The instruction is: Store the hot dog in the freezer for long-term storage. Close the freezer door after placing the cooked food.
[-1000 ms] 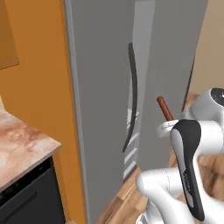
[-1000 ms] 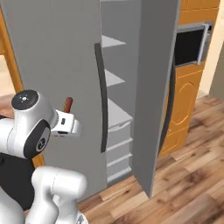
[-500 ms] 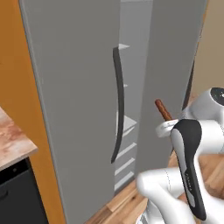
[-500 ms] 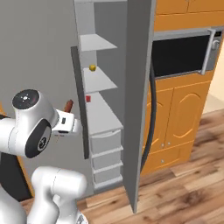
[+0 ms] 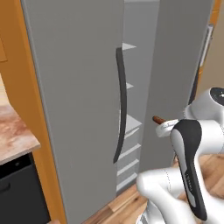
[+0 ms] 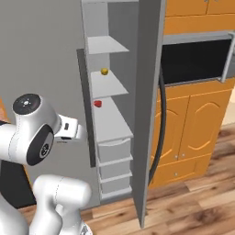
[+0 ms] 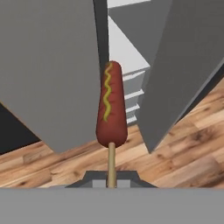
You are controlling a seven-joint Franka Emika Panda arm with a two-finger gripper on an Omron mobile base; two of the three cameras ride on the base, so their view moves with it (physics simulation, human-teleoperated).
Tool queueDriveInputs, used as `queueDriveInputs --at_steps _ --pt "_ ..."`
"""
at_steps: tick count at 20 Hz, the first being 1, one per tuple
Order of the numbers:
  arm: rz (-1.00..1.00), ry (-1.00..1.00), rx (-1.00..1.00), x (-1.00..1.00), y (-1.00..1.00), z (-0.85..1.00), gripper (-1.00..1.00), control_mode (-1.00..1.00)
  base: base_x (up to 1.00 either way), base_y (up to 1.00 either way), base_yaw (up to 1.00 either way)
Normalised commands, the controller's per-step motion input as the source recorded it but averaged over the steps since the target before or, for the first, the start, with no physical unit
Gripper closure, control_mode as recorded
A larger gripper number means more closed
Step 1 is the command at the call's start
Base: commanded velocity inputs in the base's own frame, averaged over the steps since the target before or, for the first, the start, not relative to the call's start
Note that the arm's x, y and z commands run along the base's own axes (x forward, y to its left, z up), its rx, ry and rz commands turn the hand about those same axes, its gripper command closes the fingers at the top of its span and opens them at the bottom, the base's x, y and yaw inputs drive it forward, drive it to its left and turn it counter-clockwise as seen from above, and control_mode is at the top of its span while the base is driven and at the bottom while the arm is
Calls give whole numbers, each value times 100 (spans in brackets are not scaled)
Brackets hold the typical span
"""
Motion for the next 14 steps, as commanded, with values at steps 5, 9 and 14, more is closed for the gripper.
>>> queueDriveInputs --at_steps 5,9,14 --pt "0 0 0 0 0 0 100 100 0 -9 21" --pt "0 0 0 0 0 0 100 100 0 -11 18" --pt "0 0 0 0 0 0 100 100 0 -35 19"
